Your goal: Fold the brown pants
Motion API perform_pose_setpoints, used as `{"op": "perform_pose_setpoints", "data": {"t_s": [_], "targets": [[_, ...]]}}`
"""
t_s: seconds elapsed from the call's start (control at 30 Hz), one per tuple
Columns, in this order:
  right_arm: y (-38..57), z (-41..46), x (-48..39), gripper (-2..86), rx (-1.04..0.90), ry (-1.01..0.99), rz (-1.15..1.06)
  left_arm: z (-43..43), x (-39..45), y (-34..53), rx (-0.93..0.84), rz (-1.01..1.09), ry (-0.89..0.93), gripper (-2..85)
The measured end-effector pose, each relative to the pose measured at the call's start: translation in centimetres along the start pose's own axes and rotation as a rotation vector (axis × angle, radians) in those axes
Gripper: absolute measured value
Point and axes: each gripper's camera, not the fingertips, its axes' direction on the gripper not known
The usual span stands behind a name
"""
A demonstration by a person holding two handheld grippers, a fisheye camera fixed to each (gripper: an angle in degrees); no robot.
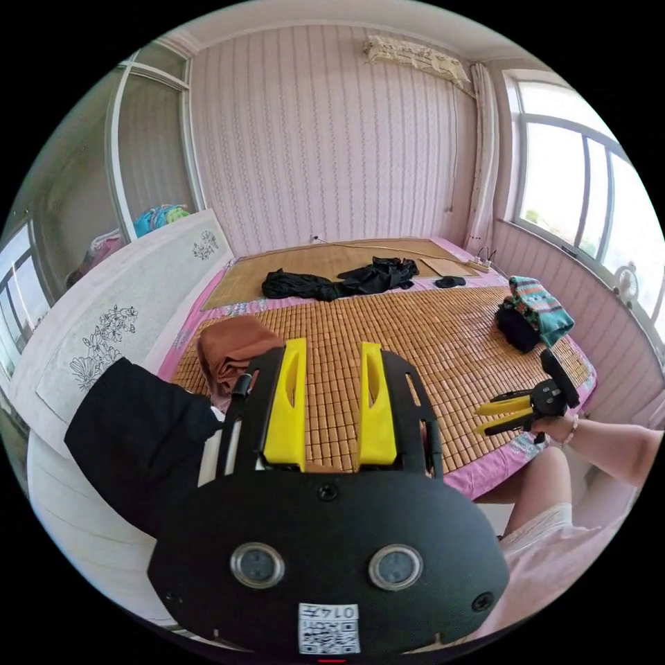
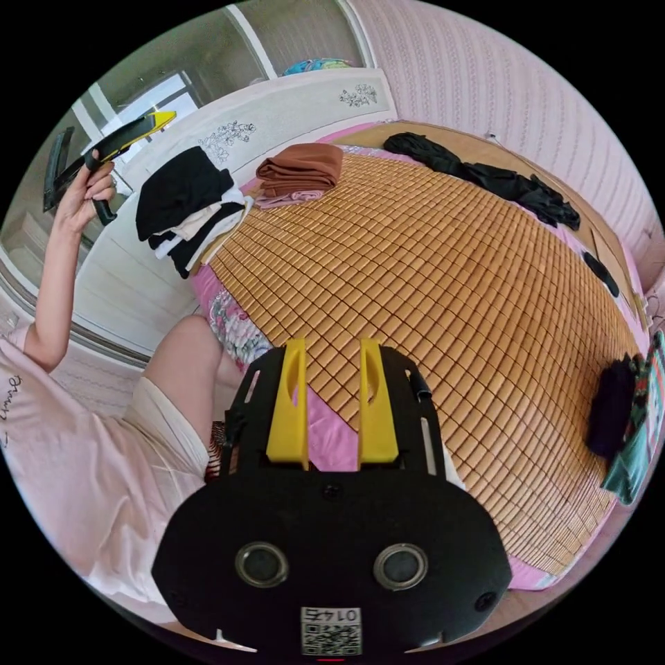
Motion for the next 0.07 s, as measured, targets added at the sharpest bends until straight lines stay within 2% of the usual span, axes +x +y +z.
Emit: {"op": "perform_pose_setpoints", "data": {"t_s": [0.07], "targets": [[3.3, -3.0, 0.9, 11.8, 0.032, 0.099, 0.051, 0.3, 3.9, 0.6, 0.013, 0.036, 0.035, 11.4]]}}
